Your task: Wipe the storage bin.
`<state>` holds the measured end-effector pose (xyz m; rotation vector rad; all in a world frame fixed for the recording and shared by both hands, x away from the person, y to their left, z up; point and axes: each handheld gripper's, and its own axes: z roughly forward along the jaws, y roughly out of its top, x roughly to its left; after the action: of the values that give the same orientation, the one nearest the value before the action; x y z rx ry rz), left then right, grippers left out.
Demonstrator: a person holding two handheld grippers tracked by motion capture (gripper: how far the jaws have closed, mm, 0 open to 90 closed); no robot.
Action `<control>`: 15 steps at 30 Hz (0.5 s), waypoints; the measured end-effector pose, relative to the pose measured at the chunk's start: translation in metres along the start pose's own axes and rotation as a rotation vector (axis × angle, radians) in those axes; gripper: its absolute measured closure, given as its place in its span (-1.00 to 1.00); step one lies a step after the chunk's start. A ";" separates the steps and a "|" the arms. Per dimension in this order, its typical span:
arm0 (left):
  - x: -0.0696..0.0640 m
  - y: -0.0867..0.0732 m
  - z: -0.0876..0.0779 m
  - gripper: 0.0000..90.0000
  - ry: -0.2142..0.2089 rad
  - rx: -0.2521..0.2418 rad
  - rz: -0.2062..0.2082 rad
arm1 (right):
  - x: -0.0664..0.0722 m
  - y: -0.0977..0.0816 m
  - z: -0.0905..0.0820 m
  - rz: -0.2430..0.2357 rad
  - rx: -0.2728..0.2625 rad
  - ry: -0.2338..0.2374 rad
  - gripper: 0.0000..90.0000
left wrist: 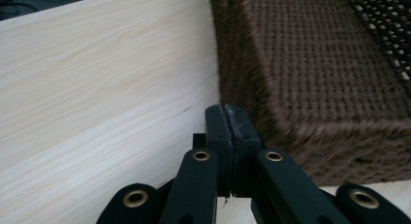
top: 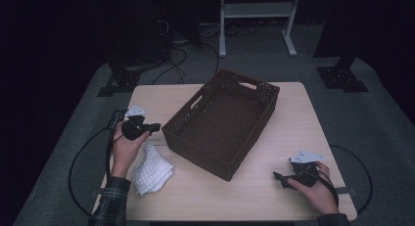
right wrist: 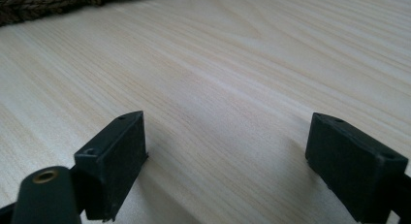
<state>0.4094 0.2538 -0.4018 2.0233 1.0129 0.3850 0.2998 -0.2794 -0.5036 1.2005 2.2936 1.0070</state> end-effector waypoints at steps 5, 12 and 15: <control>-0.004 0.000 -0.002 0.99 -0.007 0.005 0.001 | 0.000 0.000 0.000 0.000 -0.001 -0.001 -0.71; -0.020 -0.001 -0.006 0.99 -0.055 0.008 0.031 | 0.000 0.001 0.001 0.001 0.000 -0.002 -0.71; -0.028 -0.002 -0.006 0.98 -0.075 0.012 0.044 | 0.000 0.001 0.001 0.001 0.000 -0.002 -0.71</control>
<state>0.3872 0.2363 -0.3969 2.0579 0.9276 0.3249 0.3006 -0.2787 -0.5037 1.2018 2.2913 1.0060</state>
